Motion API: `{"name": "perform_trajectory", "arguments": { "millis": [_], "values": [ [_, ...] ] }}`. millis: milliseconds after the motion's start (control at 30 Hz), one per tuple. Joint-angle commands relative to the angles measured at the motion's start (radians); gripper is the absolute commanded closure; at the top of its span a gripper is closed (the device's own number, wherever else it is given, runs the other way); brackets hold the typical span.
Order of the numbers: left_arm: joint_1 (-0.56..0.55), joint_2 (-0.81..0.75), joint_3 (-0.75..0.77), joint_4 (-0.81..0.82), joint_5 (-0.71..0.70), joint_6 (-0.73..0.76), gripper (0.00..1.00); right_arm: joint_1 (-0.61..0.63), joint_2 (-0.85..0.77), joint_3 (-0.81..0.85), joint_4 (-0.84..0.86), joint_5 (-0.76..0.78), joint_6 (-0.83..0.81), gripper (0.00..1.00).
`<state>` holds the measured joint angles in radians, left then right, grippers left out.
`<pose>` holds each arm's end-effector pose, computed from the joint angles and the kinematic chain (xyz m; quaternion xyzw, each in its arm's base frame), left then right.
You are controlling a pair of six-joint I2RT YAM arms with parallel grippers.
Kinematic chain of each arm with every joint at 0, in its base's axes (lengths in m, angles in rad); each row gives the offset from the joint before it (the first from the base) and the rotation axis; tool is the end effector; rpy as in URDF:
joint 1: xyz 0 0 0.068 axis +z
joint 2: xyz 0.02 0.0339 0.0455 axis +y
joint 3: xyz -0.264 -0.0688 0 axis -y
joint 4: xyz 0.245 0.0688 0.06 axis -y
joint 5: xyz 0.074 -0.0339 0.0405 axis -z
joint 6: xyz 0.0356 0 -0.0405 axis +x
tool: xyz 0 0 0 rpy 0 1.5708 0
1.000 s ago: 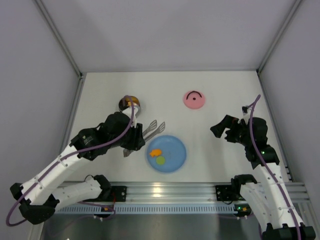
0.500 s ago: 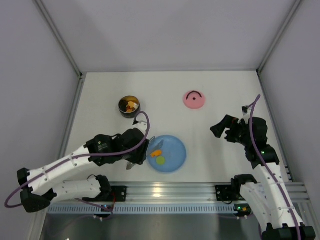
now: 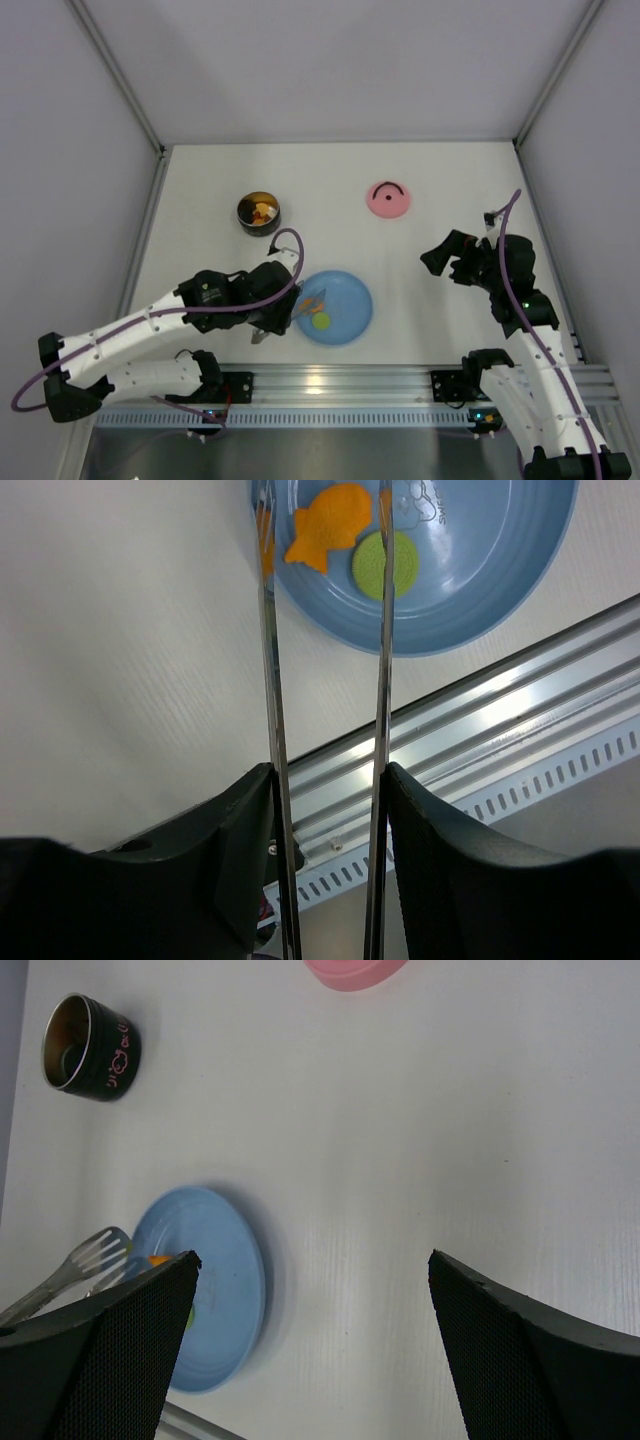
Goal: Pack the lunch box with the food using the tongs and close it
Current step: Pick up the fake food from the plate.
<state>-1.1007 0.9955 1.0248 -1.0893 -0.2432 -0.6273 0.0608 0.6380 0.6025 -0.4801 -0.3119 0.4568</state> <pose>0.0858 -0.1500 0.3075 0.1954 0.9408 -0.1145 0.2521 0.1478 0.0199 0.2688 0.0912 0.8522 0.2570 0.4464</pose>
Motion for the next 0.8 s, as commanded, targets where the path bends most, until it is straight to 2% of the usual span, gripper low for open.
{"name": "perform_trajectory", "arguments": {
  "millis": [0,767],
  "values": [
    [-0.005,0.006,-0.014,0.003,0.045,0.017,0.48,-0.016,-0.001,0.028,0.024,-0.004,0.003,0.04],
    [-0.005,0.071,-0.034,0.058,0.047,0.046,0.47,-0.016,-0.012,0.008,0.021,-0.001,-0.001,0.04]
  ]
}}
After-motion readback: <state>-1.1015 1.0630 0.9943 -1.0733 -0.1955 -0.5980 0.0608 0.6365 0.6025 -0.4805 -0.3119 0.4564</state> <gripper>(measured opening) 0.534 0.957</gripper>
